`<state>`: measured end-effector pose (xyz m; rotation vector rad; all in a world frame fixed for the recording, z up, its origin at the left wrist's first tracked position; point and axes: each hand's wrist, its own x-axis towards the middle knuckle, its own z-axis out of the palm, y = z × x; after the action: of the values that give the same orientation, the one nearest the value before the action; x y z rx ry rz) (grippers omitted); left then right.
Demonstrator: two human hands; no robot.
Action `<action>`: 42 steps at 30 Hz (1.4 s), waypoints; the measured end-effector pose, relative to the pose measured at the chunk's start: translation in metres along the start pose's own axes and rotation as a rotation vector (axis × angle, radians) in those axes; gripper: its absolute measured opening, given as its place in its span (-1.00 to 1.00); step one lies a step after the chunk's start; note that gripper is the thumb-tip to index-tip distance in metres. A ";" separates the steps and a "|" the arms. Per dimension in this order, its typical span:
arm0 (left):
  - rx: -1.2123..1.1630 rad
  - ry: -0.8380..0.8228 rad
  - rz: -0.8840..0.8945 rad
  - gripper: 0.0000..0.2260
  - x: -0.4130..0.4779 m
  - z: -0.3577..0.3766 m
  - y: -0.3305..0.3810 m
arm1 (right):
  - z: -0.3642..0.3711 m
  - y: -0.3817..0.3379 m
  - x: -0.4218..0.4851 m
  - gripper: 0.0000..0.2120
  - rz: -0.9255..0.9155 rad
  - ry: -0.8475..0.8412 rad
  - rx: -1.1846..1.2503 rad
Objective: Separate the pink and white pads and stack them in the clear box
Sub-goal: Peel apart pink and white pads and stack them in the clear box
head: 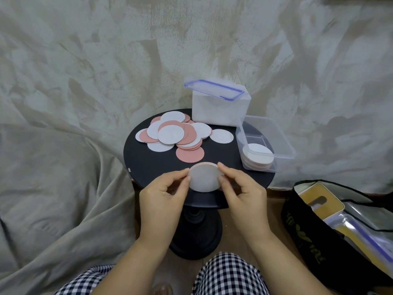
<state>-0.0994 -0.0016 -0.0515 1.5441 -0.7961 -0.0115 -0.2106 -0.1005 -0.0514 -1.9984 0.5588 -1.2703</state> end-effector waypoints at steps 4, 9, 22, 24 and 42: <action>-0.058 -0.127 -0.022 -0.79 0.011 0.015 0.015 | -0.026 -0.004 0.022 -0.67 0.227 -0.069 0.152; 0.033 -0.311 0.011 -0.79 0.030 0.053 0.033 | -0.083 -0.002 0.072 -0.70 0.350 -0.065 0.234; 0.110 -0.433 0.196 -0.73 0.051 0.116 0.013 | -0.128 0.033 0.146 -0.80 0.507 -0.376 -0.087; 0.082 -0.418 0.181 -0.73 0.051 0.118 0.010 | -0.125 0.035 0.151 -0.80 0.503 -0.468 -0.127; 0.044 -0.380 0.237 -0.60 0.048 0.118 0.007 | -0.102 0.051 0.169 -0.87 0.375 -0.768 -0.420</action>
<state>-0.1208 -0.1275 -0.0434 1.4999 -1.2851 -0.1166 -0.2297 -0.2808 0.0410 -2.3569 0.7922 -0.1165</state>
